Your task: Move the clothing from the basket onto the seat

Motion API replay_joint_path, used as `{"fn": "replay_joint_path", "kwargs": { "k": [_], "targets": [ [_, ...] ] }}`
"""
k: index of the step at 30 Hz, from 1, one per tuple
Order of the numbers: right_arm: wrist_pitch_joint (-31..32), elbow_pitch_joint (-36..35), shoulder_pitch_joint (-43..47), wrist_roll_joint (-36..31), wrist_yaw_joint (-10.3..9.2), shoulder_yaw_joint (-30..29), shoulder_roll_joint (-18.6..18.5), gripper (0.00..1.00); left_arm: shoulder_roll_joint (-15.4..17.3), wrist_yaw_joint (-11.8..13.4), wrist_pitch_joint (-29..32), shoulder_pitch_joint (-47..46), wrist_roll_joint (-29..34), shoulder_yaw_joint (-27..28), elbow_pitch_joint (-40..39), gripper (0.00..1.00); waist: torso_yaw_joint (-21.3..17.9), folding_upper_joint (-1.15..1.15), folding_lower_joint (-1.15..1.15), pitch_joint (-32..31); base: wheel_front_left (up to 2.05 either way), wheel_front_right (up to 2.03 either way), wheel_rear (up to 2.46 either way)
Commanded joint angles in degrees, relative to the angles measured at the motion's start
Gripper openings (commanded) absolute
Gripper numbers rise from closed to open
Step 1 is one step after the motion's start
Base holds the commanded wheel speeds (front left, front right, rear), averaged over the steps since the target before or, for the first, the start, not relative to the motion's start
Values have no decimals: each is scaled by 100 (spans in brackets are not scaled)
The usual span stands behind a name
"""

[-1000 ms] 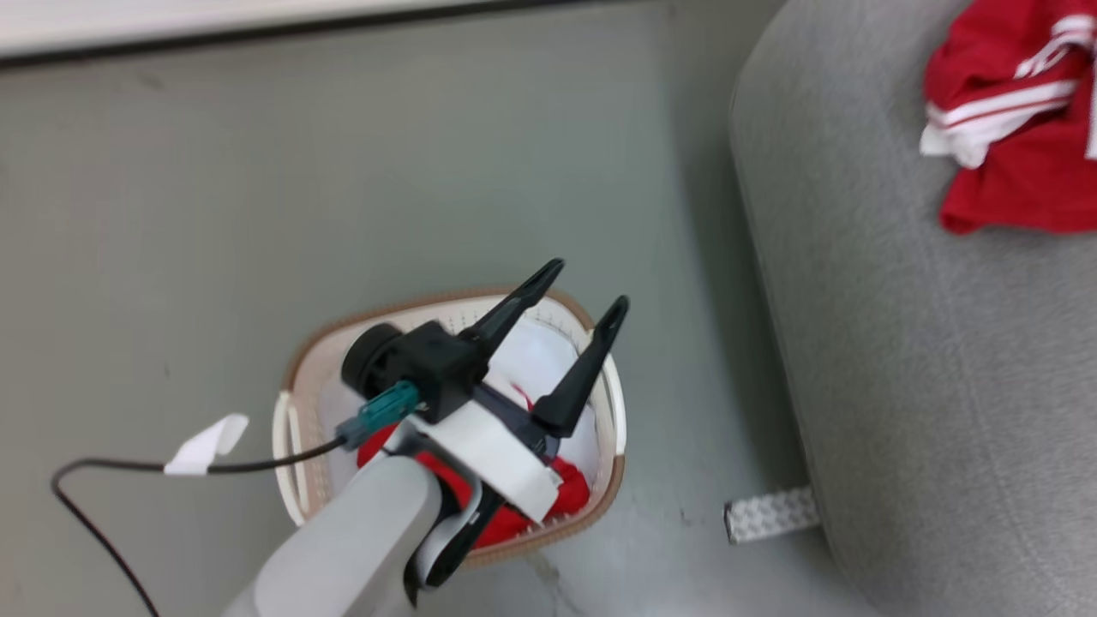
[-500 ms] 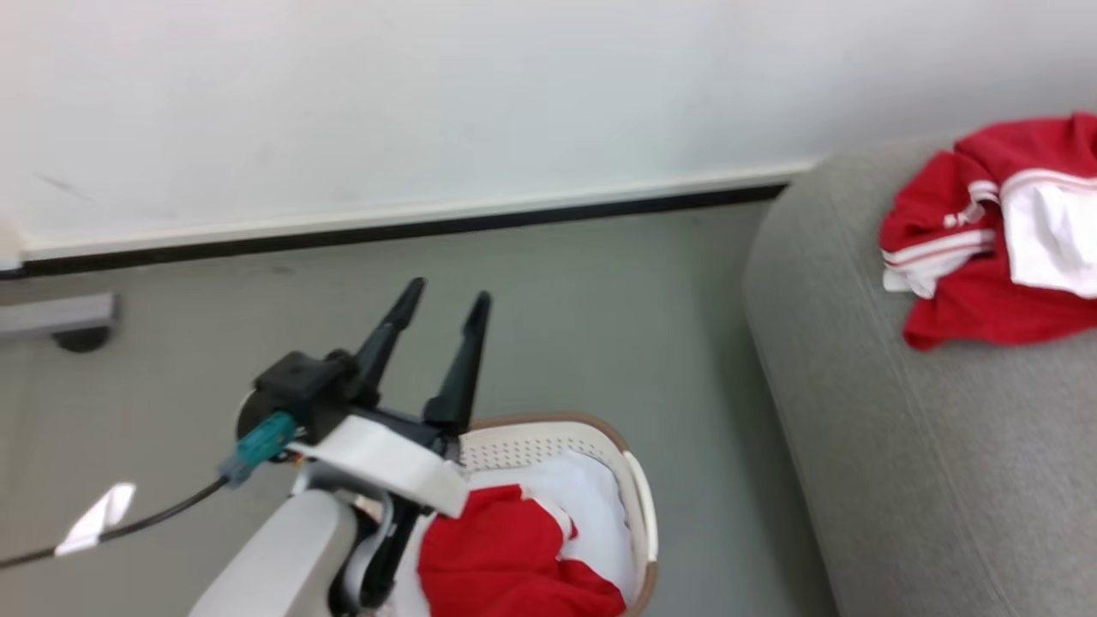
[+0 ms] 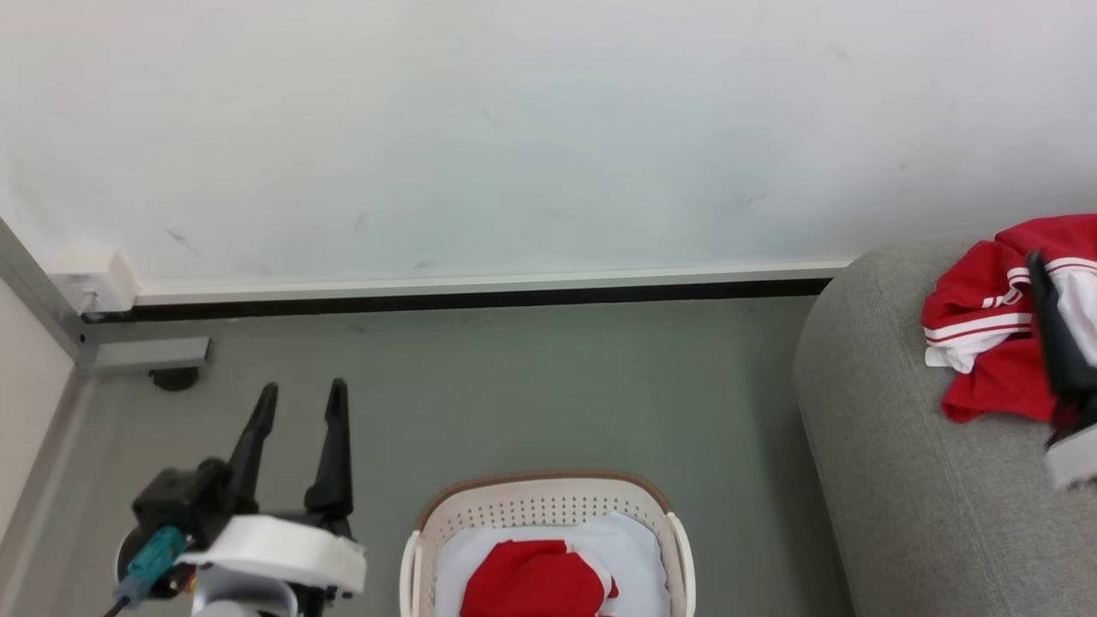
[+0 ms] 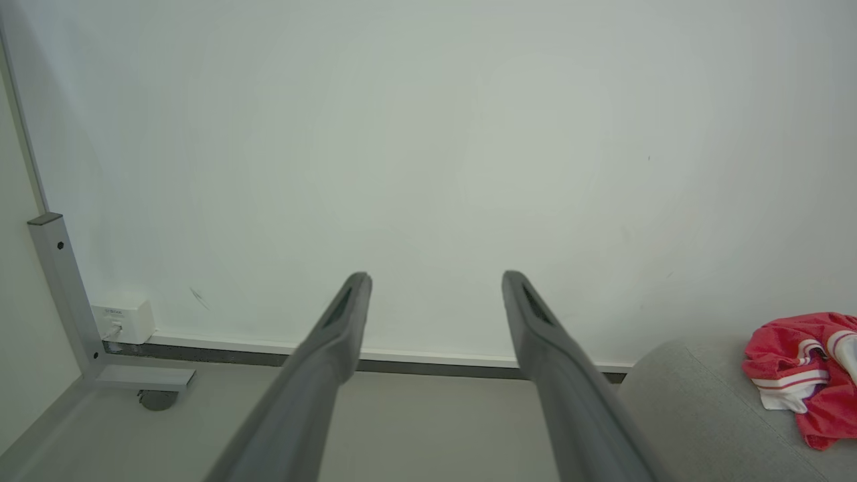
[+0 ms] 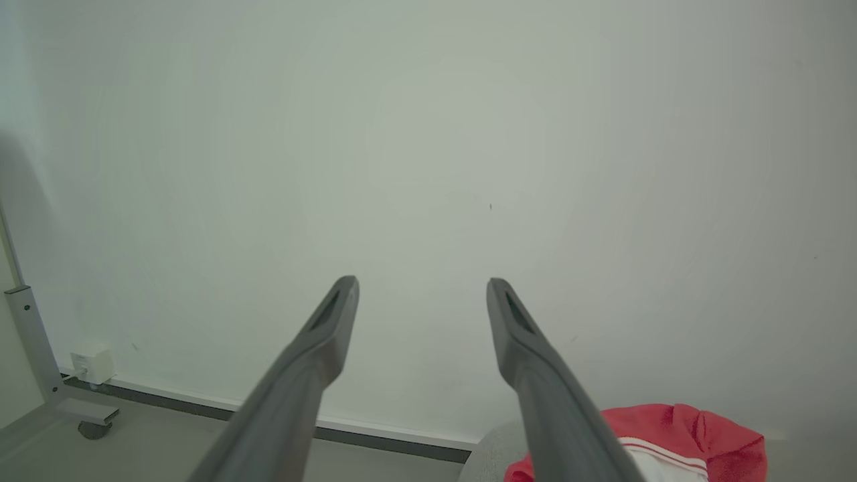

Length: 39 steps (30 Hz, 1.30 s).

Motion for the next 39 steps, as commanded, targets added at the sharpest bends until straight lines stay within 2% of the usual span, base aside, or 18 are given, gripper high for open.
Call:
{"fn": "replay_joint_path", "kwargs": {
  "k": [1, 4, 7, 12, 15, 25, 39],
  "targets": [
    [-14, -240, 516, -277, -13, -300, 255, 100, -51, 15, -2, 212, 107, 113, -40, 100, 21, 0, 1, -98, 0, 0, 0],
    [-15, -681, 1351, -849, -13, -893, 813, 100, -192, -15, -2, 491, 244, 316, -62, 100, 20, 0, 1, -162, 0, 0, 0],
    [-15, -981, 1977, -1305, -13, -1329, 1355, 100, -344, -148, -2, 686, 353, 533, -48, 100, 4, 0, 1, -197, 0, 0, 0],
    [-15, -1330, 2651, -1974, -13, -1735, 2092, 100, -626, -438, -2, 967, 677, 914, 42, 100, -72, 0, 1, -227, 0, 0, 0],
    [-8, -1400, 2849, -2213, -13, -1839, 2365, 100, -845, -637, -2, 1105, 899, 1107, 146, 100, -134, 0, 1, -225, 0, 0, 0],
    [-9, -1193, 2816, -2444, -13, -1904, 2626, 100, -1258, -1149, -3, 1140, 1398, 1612, 359, 100, -227, 0, 1, -185, 0, 0, 0],
    [-9, -1184, 2733, -2462, -13, -1838, 2610, 100, -1419, -1437, -3, 980, 1670, 1860, 455, 100, -200, 0, 1, -131, 0, 0, 0]
  ]
}}
